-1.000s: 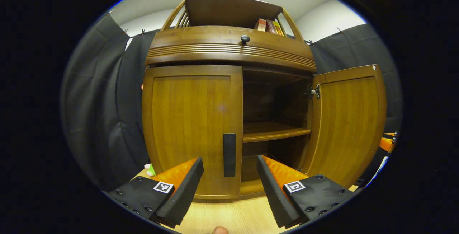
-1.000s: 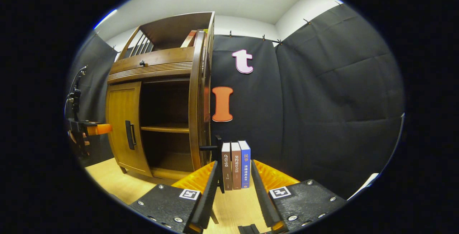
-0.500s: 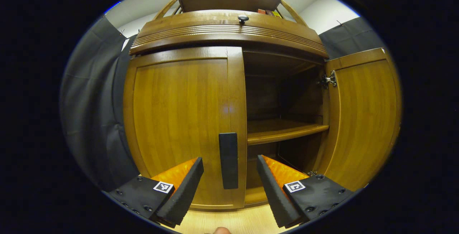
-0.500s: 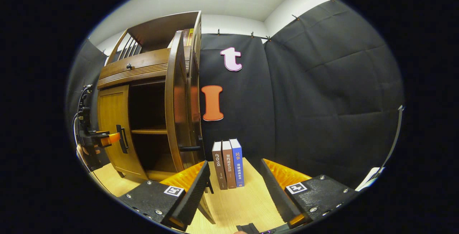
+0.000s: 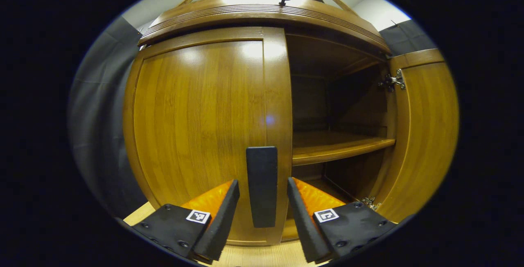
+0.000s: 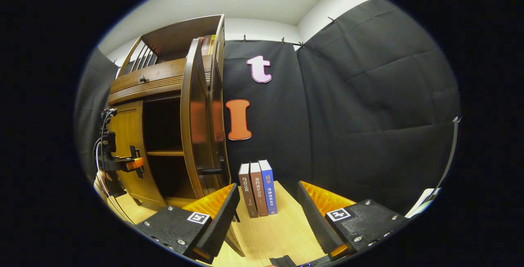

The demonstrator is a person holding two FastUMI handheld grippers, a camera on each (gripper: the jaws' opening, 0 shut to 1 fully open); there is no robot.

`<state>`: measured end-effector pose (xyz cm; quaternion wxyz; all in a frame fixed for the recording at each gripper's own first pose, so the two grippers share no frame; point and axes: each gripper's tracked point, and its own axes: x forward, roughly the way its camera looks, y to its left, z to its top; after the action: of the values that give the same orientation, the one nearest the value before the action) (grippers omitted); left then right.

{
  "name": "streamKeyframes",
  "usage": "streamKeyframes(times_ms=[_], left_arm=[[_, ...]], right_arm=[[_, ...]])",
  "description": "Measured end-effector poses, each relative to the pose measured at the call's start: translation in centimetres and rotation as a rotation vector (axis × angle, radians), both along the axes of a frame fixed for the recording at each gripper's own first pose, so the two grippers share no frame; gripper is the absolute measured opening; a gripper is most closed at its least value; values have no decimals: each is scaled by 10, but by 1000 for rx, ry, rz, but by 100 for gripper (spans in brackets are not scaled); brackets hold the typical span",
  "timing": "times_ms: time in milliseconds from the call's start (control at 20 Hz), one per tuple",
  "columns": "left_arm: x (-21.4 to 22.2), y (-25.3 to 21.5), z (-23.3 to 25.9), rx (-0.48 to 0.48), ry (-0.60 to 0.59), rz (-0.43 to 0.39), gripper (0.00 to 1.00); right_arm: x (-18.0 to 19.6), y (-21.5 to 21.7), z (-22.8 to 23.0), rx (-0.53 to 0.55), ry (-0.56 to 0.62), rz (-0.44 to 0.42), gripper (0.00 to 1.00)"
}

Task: Open the right door of the double-door shoe cabinet with the right hand, and open the left door with the left hand.

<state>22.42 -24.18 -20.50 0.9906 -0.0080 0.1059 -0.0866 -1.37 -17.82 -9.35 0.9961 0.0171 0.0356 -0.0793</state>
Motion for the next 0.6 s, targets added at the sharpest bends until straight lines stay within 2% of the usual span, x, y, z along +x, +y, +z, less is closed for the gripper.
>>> streamKeyframes(times_ms=[100,150,200,250,300,350,500,600], left_arm=[[2,-2,-5,-16,13,-5,67],[3,-2,-7,-21,20,-9,63],[2,-4,-8,-28,23,-17,60],[0,-4,-8,-32,26,-19,56],[2,-5,-9,-29,28,-23,52],[0,-4,-8,-31,28,-25,49],[-3,-4,-9,-26,42,-38,38],[-13,-3,-8,-35,52,-49,38]], right_arm=[[-3,0,-1,-8,1,-4,88],[-3,0,-1,-13,1,-6,99],[-3,0,0,-15,2,-6,99],[-2,1,-1,-16,3,-5,88],[-4,2,-1,-15,5,-3,88],[-3,2,-2,-13,7,-2,80],[-5,4,-3,-15,14,-3,88],[-6,6,-4,-13,16,-3,88]])
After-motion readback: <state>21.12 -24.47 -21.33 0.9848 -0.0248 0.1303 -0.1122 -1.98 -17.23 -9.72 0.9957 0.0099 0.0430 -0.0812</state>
